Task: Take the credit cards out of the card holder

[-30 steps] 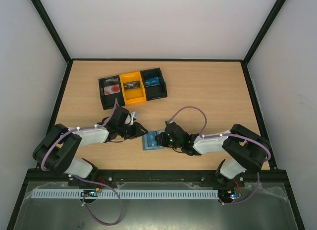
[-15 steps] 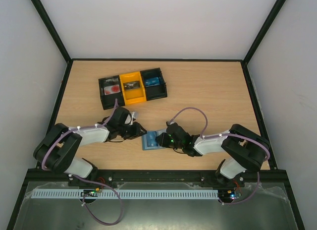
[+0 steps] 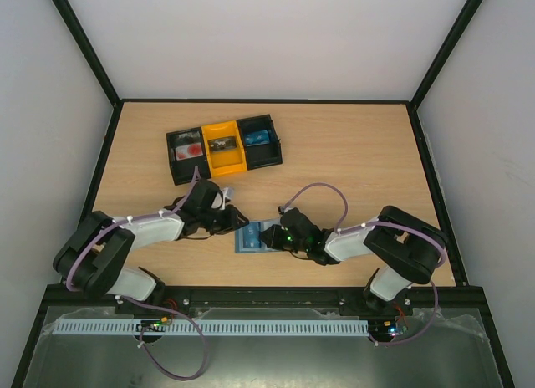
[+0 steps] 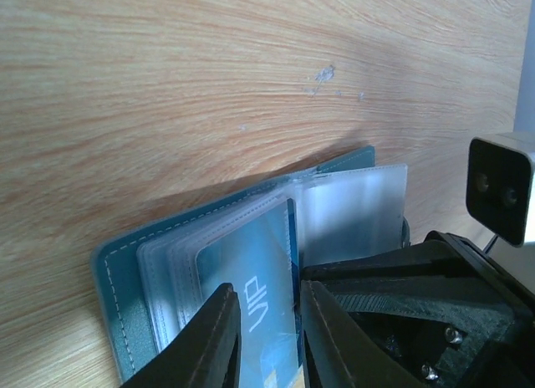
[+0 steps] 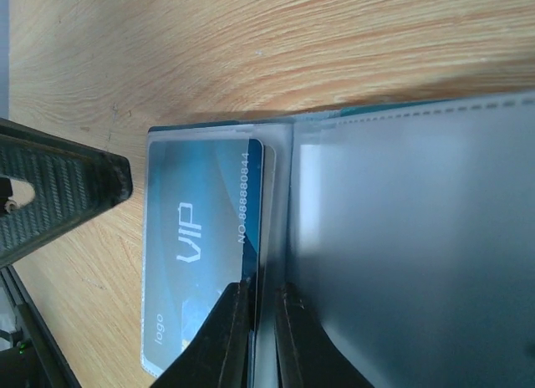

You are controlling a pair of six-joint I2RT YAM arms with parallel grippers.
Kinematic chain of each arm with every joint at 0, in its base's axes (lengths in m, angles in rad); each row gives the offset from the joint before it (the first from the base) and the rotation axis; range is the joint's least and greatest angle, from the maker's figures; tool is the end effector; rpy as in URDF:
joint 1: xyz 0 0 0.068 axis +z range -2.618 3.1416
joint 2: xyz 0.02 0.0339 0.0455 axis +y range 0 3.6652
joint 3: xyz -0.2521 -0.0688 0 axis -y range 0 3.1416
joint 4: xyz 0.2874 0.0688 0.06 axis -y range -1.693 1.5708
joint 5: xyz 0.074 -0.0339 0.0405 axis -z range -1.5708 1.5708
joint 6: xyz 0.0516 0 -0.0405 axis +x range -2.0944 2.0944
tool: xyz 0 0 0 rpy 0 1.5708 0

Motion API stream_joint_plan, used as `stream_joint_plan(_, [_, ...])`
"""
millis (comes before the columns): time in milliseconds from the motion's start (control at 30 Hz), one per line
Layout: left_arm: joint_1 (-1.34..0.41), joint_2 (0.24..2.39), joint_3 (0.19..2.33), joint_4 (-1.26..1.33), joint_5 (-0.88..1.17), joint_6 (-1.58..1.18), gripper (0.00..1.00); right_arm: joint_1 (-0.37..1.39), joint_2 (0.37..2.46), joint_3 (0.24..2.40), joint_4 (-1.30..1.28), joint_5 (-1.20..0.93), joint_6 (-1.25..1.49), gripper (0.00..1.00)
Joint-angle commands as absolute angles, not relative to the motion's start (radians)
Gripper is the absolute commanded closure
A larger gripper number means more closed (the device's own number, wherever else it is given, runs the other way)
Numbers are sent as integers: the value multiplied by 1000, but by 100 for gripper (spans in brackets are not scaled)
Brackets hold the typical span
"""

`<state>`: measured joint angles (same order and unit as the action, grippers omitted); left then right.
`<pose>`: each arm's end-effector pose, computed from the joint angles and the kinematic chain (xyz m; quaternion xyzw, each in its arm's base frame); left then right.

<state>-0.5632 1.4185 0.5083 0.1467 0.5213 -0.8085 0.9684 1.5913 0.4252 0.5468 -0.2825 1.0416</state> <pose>0.2326 -0.1772 0.0905 -0.0082 0.8943 -0.4238 0.1436 0.1548 0.2505 0.0533 -0.0322 0.8819 0.4499 0.1374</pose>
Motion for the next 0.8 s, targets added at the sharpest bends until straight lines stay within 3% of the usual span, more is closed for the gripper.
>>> stream_joint_plan(0, [-575,1438,490,173,530,-814,80,966,1605,419,552,-283,1051,91])
stream_joint_plan(233, [-575,1479,479,148,489,-774,85,966,1595,410,549,-279,1059,91])
stream_joint_plan(767, [-575,1494,430,204,495,-792,85,966,1609,424,603,-307,1097,87])
